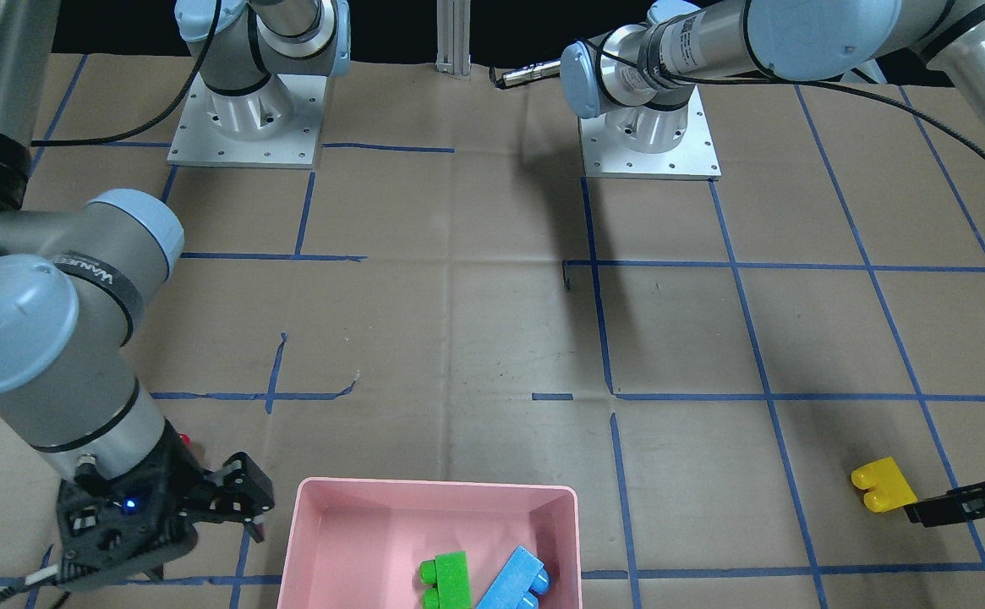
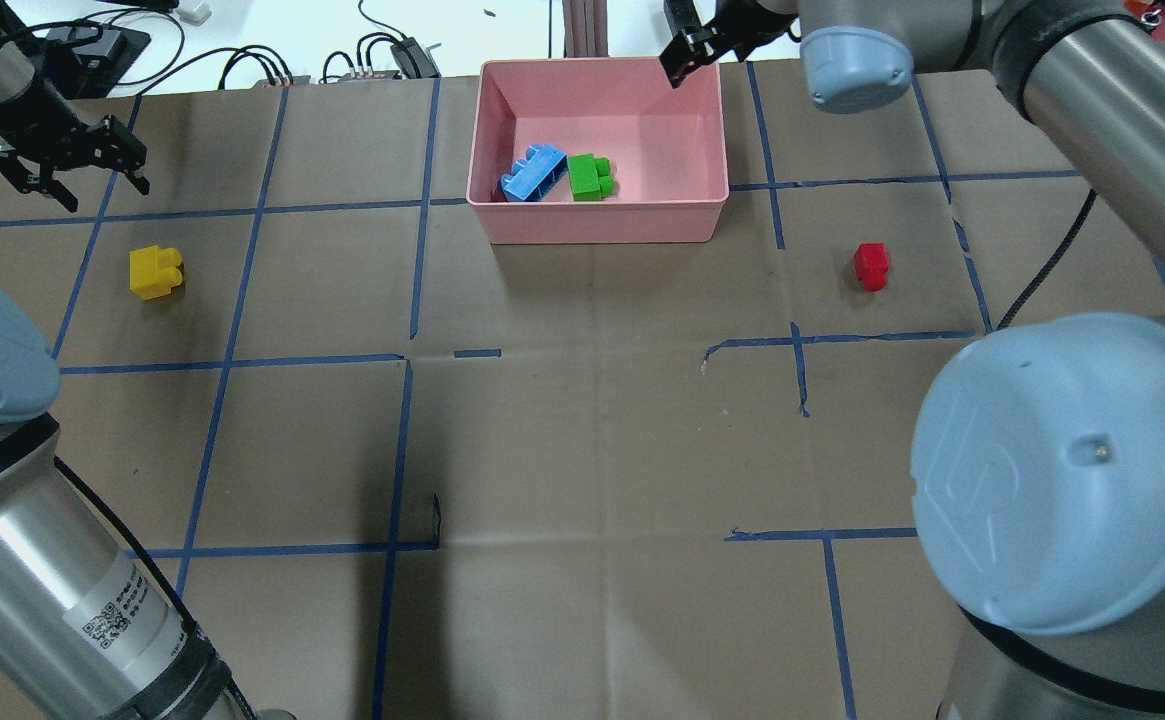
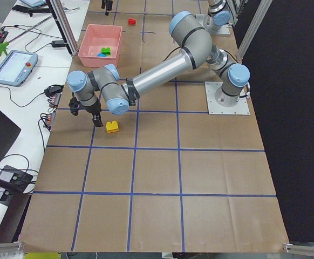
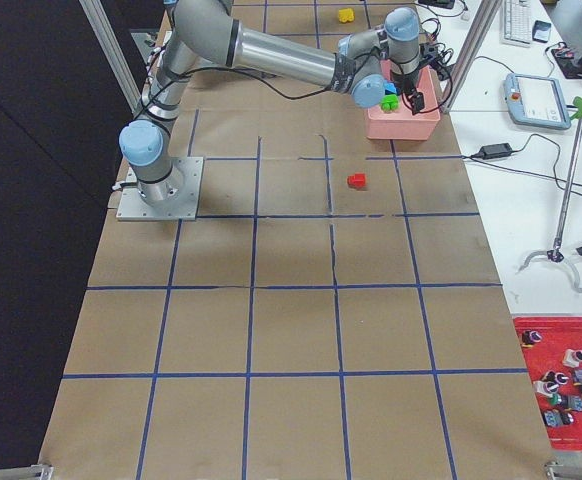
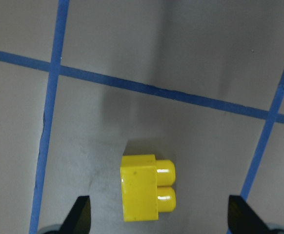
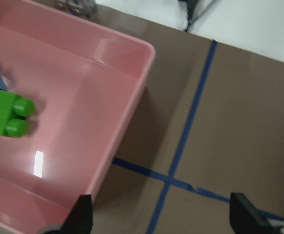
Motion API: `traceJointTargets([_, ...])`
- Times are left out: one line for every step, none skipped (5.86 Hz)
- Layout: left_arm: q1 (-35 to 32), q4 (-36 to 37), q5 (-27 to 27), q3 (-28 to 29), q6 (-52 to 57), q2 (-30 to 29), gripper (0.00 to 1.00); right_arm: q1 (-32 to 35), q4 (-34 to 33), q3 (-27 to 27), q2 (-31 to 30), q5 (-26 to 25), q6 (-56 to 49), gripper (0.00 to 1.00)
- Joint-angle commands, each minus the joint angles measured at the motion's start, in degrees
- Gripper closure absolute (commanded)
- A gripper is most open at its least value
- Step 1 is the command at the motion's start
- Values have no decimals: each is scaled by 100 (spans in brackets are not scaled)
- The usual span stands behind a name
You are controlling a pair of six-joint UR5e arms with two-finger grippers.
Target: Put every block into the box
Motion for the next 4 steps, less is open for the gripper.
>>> traceJointTargets([14,986,-2,-760,51,1,1,-592,-1032,1485,-434,-556,326,0])
traceJointTargets([31,1287,-2,-1182,52,88,1,-681,-1615,2092,-408,-811,599,0])
traceJointTargets([118,1455,-11,-1438,60,107,1,-769,-1673,2438,-347,-822,906,0])
traceJointTargets([128,1440,33,-1484,121,168,1,-761,-1683,2528,-320,-805,1223,0])
